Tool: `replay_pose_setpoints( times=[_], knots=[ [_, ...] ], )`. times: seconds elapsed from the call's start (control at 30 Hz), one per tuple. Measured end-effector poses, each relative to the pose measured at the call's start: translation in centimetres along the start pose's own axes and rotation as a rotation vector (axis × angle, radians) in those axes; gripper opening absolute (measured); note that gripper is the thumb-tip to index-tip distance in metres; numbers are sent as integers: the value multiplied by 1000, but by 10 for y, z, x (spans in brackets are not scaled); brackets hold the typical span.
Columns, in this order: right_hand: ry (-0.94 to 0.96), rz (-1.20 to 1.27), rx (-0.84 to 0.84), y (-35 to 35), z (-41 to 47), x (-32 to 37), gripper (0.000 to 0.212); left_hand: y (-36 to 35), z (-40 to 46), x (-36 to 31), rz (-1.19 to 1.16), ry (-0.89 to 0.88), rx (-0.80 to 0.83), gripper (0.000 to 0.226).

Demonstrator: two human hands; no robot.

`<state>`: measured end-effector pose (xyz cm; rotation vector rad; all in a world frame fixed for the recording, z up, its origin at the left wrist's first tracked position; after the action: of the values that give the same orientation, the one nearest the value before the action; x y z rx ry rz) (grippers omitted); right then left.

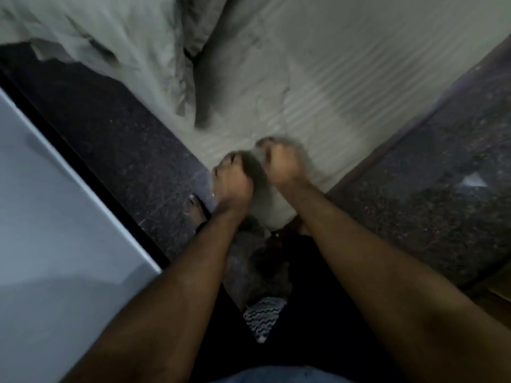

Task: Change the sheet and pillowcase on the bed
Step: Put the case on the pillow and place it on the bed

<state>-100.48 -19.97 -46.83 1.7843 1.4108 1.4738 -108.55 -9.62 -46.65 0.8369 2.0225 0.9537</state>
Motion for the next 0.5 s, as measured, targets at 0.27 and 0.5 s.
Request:
replay_pose_setpoints(
  times=[0.27, 0.5],
  knots=[
    [-249, 404, 28, 82, 14, 82, 44, 106, -21, -22, -183, -225, -253, 52],
    [-352, 615, -75, 148, -14, 193, 36, 231, -36, -8, -304, -313, -299, 59]
  ],
)
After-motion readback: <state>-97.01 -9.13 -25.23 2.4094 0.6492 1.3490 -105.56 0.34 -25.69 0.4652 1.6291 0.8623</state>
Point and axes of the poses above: each hand's wrist, its own z-axis towards the middle knuckle, its own y-axis out of the back of the hand, x = y × z, the point moved 2 cm from there along z, towards the middle knuckle, and after that the axes turned 12 degrees about -y, right-handed, at the moved point
